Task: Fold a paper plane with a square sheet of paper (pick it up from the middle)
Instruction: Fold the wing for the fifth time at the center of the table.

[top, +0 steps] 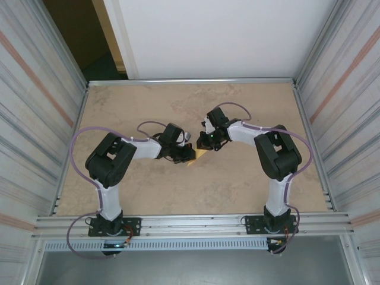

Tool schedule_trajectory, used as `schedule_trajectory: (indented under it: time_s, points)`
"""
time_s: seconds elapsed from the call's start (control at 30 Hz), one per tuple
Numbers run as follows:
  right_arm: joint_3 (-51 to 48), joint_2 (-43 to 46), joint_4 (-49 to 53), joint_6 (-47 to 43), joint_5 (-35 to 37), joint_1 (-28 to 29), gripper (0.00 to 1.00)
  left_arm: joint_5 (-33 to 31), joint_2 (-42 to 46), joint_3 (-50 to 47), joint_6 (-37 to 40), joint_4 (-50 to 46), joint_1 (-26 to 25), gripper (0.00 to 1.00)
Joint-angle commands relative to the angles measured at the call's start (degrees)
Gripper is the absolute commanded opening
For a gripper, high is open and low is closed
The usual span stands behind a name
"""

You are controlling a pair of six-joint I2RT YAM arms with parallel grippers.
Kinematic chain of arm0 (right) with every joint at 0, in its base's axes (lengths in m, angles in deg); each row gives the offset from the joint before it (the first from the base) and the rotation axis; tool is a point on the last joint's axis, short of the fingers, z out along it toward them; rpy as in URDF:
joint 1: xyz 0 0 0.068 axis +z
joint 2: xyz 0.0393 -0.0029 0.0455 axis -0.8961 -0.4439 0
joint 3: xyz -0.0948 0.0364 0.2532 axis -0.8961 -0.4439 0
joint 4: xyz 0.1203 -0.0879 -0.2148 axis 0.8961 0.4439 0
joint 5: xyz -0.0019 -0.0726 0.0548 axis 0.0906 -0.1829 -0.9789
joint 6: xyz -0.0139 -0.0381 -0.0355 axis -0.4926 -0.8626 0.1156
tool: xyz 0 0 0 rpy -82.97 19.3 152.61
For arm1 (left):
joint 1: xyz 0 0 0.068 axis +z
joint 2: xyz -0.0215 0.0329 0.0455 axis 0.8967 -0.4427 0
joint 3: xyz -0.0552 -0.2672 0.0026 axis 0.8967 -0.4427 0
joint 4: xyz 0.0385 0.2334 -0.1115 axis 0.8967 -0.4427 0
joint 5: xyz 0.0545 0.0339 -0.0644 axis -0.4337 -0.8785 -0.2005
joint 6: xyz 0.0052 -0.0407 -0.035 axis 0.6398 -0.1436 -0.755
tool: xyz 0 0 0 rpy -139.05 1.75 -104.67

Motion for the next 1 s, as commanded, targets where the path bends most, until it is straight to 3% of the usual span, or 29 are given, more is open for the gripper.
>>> schedule_trajectory:
  time_s: [0.0,0.5,0.97]
  points:
    - [0.64,-1.68,0.78,1.46,0.79,-0.84,0.09,-0.44,-1.49,0.12,0.37,-3.16,0.09,0.02]
    - [-2.16,-4.36,-1.41,1.55,0.05,-2.46,0.08,0.14,-0.08,0.91,0.37,-3.28,0.13,0.03]
    - [-9.41,-5.17,-7.65,-1.07,-2.7,-5.93,0.07,1.48,2.1,5.99,4.14,-3.93,0.14,0.12]
